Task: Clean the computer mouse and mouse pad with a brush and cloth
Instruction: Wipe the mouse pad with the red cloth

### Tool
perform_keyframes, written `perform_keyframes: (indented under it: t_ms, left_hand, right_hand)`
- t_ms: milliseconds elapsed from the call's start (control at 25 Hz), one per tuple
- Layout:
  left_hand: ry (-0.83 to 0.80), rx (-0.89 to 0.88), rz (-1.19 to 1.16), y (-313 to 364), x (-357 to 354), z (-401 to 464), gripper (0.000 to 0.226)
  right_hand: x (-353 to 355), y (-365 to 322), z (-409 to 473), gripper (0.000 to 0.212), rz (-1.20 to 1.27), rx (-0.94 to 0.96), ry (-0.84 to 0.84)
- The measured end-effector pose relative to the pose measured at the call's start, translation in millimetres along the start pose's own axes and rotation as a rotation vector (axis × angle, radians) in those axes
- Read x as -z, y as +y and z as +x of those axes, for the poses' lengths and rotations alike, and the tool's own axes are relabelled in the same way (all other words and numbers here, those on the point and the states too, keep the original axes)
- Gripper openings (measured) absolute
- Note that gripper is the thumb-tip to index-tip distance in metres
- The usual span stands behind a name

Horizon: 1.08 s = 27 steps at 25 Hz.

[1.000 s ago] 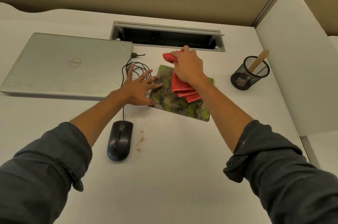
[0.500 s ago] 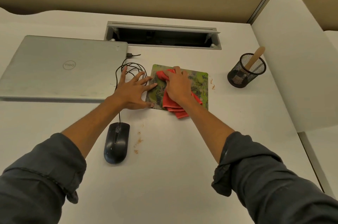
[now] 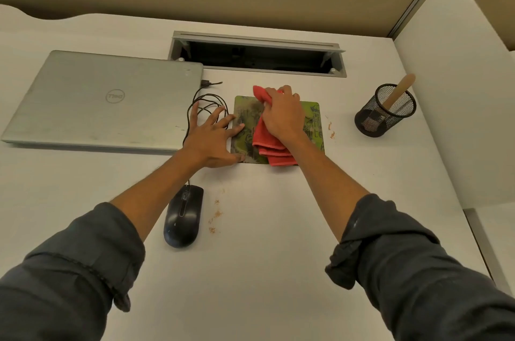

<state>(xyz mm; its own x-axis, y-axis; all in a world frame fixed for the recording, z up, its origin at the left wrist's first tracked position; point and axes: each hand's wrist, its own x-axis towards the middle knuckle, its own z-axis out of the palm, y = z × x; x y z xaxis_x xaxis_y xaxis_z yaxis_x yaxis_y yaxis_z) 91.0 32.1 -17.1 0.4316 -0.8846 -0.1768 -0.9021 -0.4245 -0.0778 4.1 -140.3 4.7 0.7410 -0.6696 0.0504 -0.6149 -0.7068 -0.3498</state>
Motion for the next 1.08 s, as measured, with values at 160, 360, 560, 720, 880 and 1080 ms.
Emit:
perform_keyframes:
  t_ms: [160,360,560,720,880,1080]
  left_hand:
    - [0.026,0.002,-0.003,1,-2,-3,0.087]
    - [-0.015,-0.051,-0.065,-10,8,4,0.087]
    - [-0.050,0.056,-0.254,-14,9,13,0.112]
    - [-0.112,0.032,-0.274,-20,8,21,0.115]
    - [-0.139,-0.017,-0.233,-23,4,26,0.107]
    - [-0.239,-0.018,-0.164,-27,7,31,0.112]
  right_hand:
    - [-1,6,-24,0.036,-0.067,0.047,-0.113]
    - [-8,-12,-14,0.037,-0.092,0.143,-0.108]
    - [-15,-31,6,0.037,-0.195,0.197,-0.187]
    - [-8,-28,-17,0.034,-0.230,0.281,-0.212]
    - [-7,-25,-68,0.040,-0.217,0.298,-0.227]
    - [-11,-29,-102,0.043,-0.228,0.273,-0.188]
